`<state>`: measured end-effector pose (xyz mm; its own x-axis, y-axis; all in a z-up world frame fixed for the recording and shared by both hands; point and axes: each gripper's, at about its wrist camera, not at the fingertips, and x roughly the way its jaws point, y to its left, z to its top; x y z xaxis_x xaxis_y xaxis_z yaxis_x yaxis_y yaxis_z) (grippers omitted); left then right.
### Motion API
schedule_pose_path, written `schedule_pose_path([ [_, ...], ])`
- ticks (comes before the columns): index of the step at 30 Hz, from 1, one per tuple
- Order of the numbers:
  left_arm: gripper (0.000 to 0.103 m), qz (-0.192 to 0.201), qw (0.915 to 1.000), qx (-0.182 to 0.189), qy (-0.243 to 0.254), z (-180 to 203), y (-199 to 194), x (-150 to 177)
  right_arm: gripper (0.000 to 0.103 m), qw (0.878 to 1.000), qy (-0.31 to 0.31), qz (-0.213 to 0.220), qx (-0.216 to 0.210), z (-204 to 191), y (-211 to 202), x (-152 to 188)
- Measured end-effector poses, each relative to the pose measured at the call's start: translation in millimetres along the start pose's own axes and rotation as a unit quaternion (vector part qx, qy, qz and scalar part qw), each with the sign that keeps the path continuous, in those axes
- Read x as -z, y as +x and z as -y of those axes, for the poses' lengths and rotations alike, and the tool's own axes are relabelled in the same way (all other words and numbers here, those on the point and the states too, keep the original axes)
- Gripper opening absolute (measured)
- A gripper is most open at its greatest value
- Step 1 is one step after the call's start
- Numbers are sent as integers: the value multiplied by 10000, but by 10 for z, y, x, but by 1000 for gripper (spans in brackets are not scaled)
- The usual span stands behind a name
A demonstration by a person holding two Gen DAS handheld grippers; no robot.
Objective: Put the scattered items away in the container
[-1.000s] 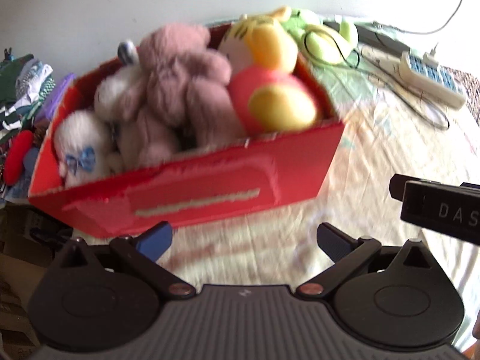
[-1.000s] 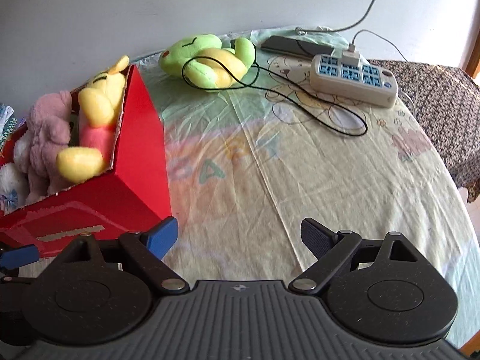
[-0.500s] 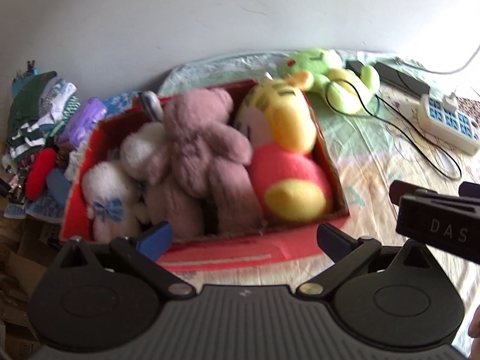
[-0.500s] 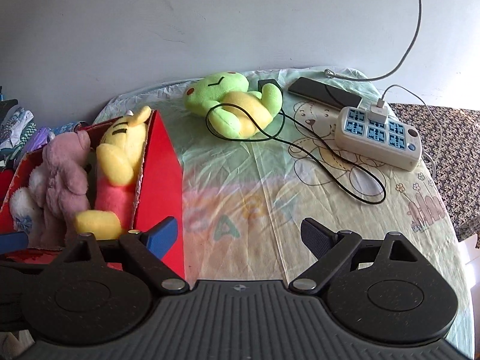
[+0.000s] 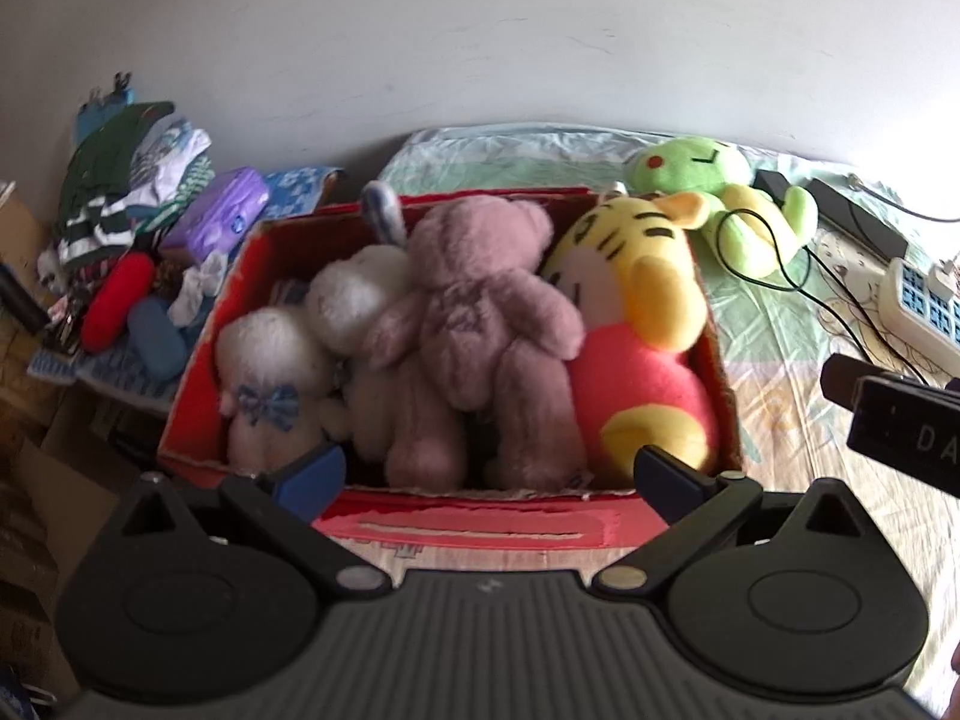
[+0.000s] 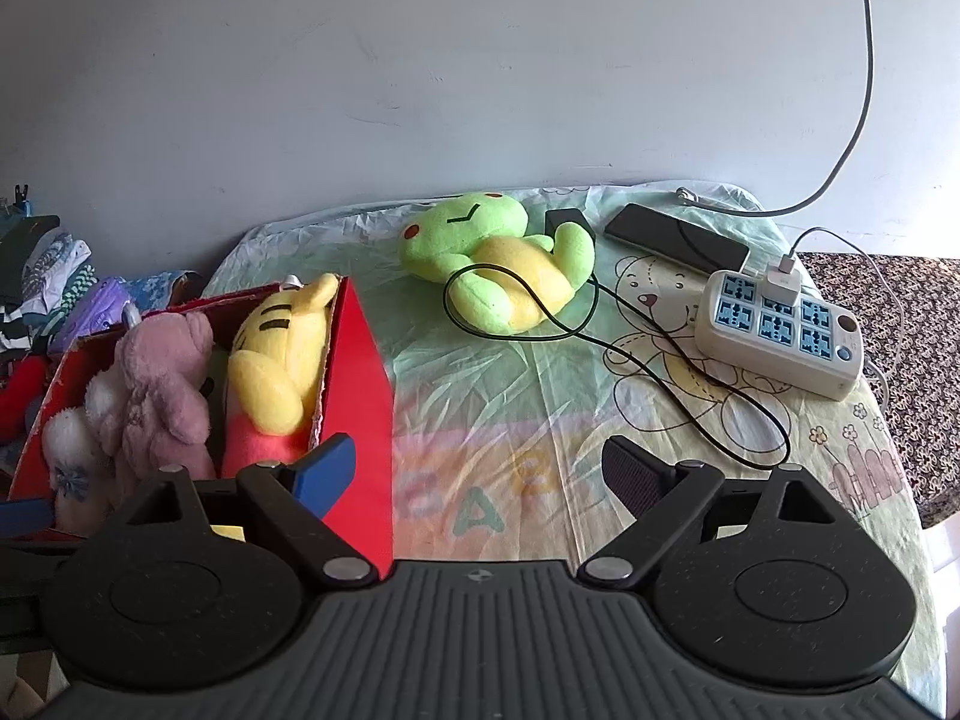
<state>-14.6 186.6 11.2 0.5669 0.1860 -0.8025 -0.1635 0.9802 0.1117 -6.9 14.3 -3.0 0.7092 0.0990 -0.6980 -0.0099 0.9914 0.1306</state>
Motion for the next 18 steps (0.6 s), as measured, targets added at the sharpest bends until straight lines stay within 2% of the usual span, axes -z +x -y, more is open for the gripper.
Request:
schedule_pose_path([
  [8, 102, 18, 9992, -151, -373, -107, -74, 47, 91, 9997, -124, 119, -179, -18, -59, -19],
  [18, 102, 94, 9989, -184, -411, -102, -141, 117, 89, 9991, -263, 157, -295, -104, -107, -4],
])
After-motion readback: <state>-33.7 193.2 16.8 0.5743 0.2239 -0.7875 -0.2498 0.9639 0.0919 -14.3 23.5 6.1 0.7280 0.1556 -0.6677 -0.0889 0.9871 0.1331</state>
